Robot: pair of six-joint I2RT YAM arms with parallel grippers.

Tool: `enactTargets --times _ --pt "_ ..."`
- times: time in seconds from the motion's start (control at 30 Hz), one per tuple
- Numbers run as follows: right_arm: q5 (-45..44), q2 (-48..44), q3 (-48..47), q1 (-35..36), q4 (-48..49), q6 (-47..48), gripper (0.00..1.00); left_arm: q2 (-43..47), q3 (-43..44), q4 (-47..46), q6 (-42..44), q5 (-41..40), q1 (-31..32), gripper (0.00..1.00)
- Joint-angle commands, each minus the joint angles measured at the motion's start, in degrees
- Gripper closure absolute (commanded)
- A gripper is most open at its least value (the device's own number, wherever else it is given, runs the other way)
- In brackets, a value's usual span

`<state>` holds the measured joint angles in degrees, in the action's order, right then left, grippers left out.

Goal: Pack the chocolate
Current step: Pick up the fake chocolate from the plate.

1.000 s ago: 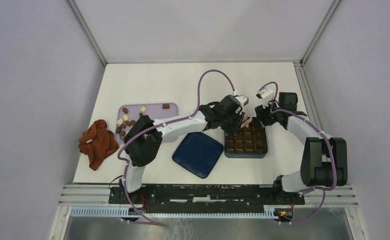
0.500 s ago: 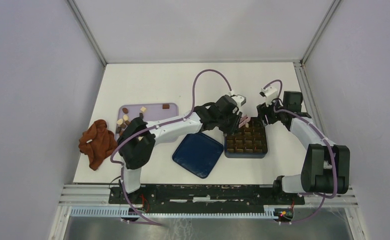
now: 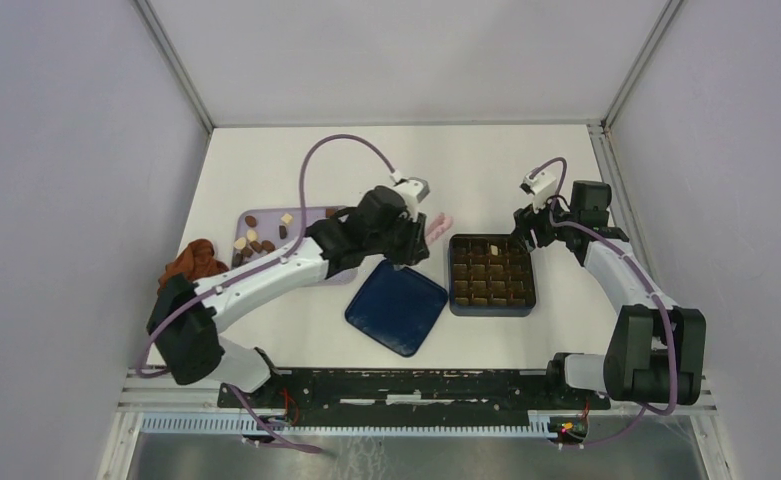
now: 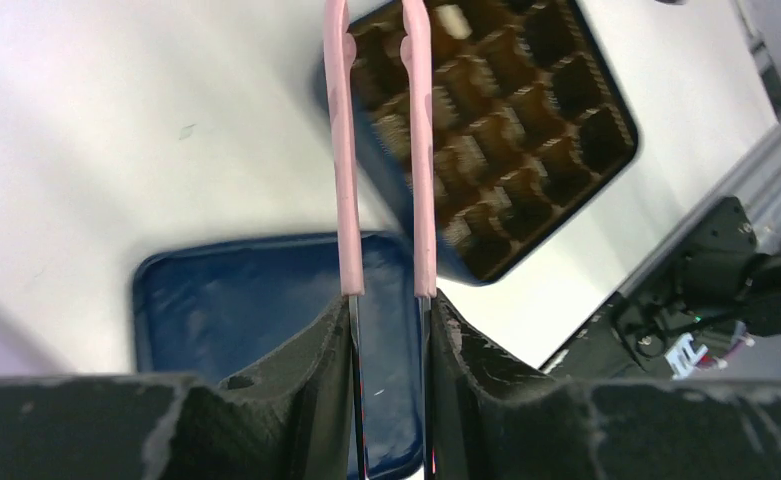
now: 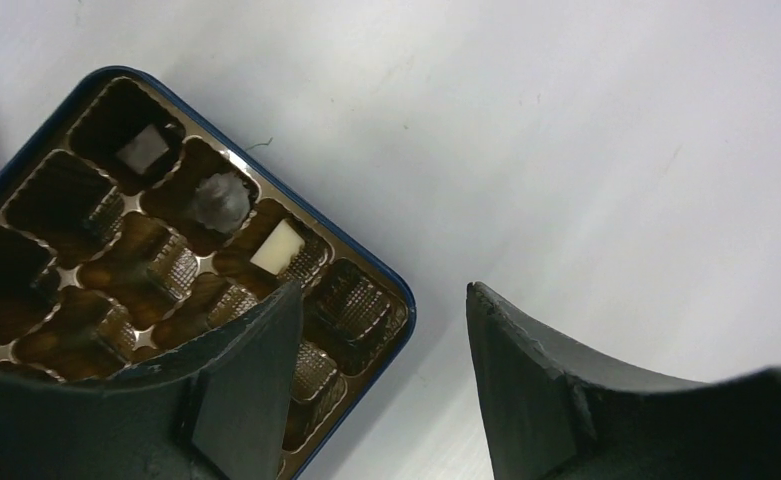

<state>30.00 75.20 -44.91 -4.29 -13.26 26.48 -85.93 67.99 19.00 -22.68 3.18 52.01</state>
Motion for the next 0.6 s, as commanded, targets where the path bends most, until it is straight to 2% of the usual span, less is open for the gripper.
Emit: enactTargets --times 0.0,0.27,0.37,0.57 --pt "3.9 -1.8 -1.5 -0.3 0.0 0.9 0.34 8.6 -4.7 5.9 -4.1 -0.9 -7.5 0.64" --pt "6.3 -2.3 -1.5 -0.3 -0.4 0.9 0.34 19.8 -11.3 17.4 -3.2 -3.0 -23.1 0.60" --pt "6.8 -2.4 -1.5 -0.2 -0.5 0.9 0.34 21.1 -12.2 20.9 -2.3 -5.8 -27.0 0.59" --pt "7.5 -2.6 -1.5 -0.1 -0.8 1.0 0.34 21.3 -14.1 22.6 -0.4 -5.7 -33.1 0.58"
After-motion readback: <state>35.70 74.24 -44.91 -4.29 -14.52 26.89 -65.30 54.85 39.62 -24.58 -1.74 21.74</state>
